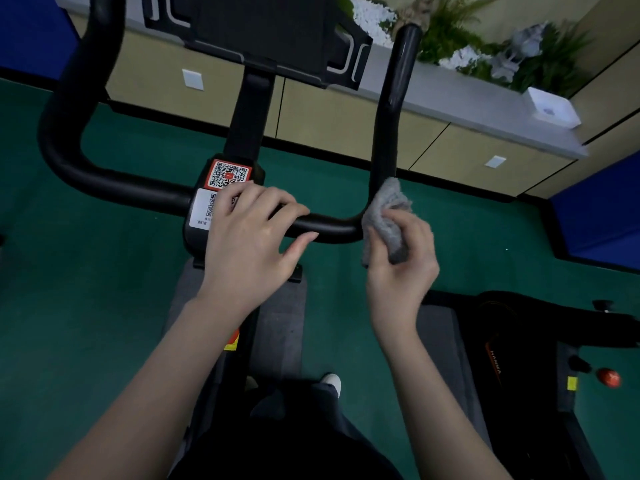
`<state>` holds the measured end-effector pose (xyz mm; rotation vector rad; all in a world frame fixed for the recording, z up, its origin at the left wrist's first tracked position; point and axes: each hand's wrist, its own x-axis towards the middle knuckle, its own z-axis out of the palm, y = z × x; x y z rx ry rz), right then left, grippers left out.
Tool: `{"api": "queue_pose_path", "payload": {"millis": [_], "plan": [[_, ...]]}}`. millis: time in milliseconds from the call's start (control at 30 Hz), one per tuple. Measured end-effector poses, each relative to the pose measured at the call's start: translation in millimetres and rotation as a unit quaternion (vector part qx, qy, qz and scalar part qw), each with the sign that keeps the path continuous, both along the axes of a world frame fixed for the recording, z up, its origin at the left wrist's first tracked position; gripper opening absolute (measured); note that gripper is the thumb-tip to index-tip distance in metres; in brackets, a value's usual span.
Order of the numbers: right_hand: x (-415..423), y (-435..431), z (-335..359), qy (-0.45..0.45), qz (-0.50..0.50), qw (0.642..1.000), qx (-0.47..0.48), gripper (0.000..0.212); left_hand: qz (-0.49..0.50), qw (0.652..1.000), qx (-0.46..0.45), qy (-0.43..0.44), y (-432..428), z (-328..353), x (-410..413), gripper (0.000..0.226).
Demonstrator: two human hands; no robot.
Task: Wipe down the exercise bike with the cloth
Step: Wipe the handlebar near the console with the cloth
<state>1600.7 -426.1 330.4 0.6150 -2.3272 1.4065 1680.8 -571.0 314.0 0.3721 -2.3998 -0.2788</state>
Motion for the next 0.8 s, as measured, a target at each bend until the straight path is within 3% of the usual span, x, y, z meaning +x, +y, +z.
{"api": "queue_pose_path", "payload": {"millis": [133, 200, 333, 467, 600, 700, 800], "plan": [[3.0, -3.3, -1.7, 0.076, 0.078, 0.992, 0.068, 0.027, 0.002, 1.0, 0.001, 0.001, -0.2, 0.0, -0.3, 0.024], [-9.8, -1.0, 1.4, 0.088, 0.072, 0.99, 0.079, 0.026, -0.003, 1.0, 0.005, 0.005, -0.1, 0.3, -0.2, 0.024], [-14.7, -3.4, 4.0, 0.075, 0.043, 0.994, 0.071, 0.025, -0.003, 1.0, 0.011, 0.006, 0.7, 0.7, 0.1, 0.023], [-18.2, -5.4, 9.0, 0.08, 0.11, 0.982, 0.13, 0.023, -0.002, 1.0, 0.008, 0.006, -0.5, 0.4, 0.3, 0.023], [-46.4, -7.2, 35.5, 0.022, 0.12, 0.97, 0.209, 0.02, -0.001, 1.0, 0.012, 0.008, 0.4, 0.4, 0.1, 0.023], [-63.2, -27.6, 52.3, -0.021, 0.21, 0.919, 0.333, 0.019, 0.0, 1.0, 0.01, 0.007, -0.5, 0.7, 0.3, 0.023], [-80.2, -50.1, 63.8, -0.056, 0.321, 0.821, 0.469, 0.019, 0.0, 1.0, 0.009, 0.008, -1.1, 0.1, 0.7, 0.023]]}}
